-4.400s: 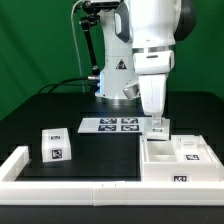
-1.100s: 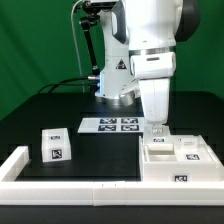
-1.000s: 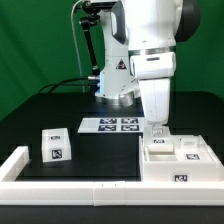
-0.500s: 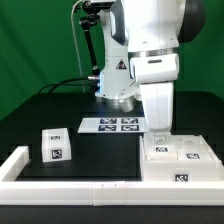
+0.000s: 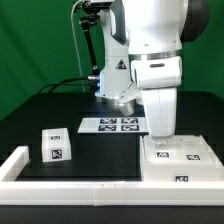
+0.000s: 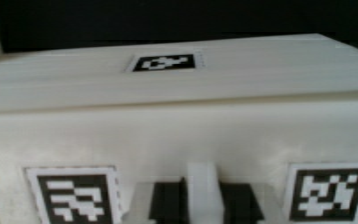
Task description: Assemble cabinet
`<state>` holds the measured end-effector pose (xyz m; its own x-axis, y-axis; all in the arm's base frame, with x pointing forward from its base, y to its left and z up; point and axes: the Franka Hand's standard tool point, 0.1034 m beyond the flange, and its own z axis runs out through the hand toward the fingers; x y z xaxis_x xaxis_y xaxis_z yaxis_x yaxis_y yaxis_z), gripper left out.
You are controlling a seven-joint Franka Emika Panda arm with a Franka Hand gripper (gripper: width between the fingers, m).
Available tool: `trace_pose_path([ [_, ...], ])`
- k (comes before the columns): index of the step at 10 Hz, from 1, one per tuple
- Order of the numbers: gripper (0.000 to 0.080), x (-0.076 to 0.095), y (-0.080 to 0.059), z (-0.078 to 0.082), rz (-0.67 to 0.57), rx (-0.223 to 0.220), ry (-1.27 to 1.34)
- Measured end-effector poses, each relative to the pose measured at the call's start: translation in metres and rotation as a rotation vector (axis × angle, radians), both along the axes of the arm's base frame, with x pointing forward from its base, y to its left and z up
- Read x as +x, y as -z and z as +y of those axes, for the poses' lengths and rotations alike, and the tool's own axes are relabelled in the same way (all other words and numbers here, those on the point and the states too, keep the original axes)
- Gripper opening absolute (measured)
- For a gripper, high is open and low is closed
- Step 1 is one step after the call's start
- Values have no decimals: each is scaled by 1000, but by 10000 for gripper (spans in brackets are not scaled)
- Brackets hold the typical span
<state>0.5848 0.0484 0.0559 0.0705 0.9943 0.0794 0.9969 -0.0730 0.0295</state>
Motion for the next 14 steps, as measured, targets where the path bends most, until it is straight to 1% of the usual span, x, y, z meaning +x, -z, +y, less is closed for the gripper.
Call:
trace_pose_path([
  [2,72,6,1,0,7,0,-14],
  [6,72,5,0,0,7,0,-7],
  [8,72,7,-3,0,2,-1,1],
  [9,252,7,-6,2,-3,-1,20],
  [10,390,7,-8,2,-6,-1,38],
  [11,390,6,-10,2,-30,3,46],
  [12,573,1,-9,0,-45,4,49],
  [13,706,-6,-8,-4,-38,2,53],
  [14,706,-10,-10,-9,-51,2,67],
])
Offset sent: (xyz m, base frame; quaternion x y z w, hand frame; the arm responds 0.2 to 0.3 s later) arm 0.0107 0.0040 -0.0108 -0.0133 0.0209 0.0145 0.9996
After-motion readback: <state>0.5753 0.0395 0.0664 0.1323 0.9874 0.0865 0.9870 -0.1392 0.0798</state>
